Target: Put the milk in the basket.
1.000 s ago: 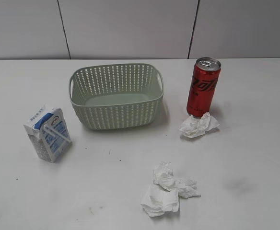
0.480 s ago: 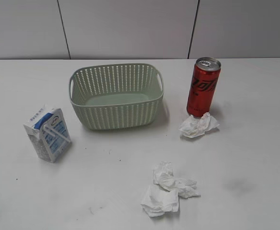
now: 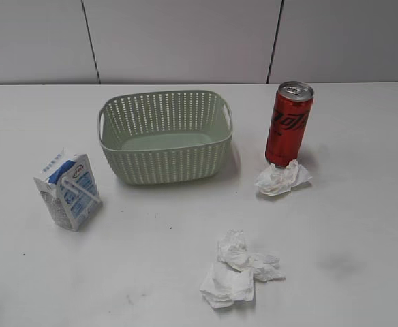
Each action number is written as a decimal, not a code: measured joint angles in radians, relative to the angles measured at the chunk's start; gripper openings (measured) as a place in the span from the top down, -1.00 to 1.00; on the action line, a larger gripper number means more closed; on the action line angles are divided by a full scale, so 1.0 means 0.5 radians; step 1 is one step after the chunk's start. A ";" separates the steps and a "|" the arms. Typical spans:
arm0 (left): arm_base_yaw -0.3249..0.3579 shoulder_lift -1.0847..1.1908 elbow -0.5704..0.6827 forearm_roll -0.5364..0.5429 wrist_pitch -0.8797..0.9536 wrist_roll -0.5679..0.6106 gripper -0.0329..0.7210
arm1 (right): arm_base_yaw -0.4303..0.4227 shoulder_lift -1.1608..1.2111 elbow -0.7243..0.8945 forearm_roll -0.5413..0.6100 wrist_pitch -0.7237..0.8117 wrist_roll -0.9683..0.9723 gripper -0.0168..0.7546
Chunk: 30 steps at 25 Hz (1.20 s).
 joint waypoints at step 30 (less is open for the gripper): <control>-0.537 2.292 -1.000 -0.230 0.187 0.474 -0.85 | 0.000 0.000 0.000 0.000 0.000 0.000 -0.21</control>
